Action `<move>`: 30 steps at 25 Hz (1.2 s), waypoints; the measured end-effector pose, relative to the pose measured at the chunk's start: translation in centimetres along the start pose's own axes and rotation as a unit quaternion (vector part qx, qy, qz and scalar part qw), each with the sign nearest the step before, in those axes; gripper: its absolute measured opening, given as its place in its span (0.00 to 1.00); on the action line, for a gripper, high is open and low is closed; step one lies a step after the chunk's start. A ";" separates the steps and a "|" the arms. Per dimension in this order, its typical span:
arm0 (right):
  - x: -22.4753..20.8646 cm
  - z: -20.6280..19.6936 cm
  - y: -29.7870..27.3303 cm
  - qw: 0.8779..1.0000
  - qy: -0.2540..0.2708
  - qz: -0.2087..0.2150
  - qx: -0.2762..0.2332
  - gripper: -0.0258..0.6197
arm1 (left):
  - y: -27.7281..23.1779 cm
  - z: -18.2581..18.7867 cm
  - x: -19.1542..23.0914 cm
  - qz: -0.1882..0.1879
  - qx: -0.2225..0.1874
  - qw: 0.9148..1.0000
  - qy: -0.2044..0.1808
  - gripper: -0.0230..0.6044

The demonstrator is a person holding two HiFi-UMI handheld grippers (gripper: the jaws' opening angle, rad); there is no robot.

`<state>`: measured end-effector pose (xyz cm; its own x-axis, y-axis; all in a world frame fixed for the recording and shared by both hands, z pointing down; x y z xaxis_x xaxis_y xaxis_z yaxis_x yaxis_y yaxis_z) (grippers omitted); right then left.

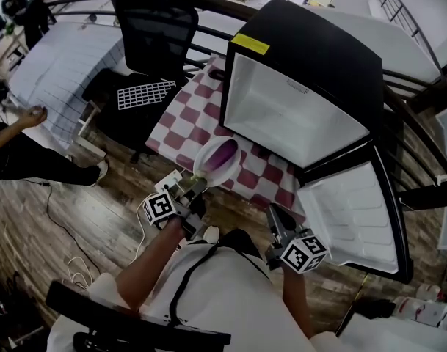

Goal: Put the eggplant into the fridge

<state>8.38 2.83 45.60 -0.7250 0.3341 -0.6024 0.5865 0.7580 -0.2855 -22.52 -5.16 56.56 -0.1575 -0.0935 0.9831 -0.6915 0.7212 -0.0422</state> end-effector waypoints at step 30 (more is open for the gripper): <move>-6.5 7.3 -7.2 0.995 0.027 0.054 0.075 0.05 | -13.2 1.4 2.2 0.040 -0.014 0.999 0.002 0.10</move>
<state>11.47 -8.91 46.08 -0.6714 0.4413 -0.5954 0.7059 0.6254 -0.3326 -14.75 -15.88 59.02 -0.2088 -0.0318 0.9774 -0.6567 0.7452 -0.1161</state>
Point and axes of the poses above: the fingertips, and each gripper's own axes: y backward along the fingers, x to its left, z out of its top, the point moved 10 cm from there along y, backward along the fingers, and after that the axes turned 6 degrees about -y, right-handed, at the moved point
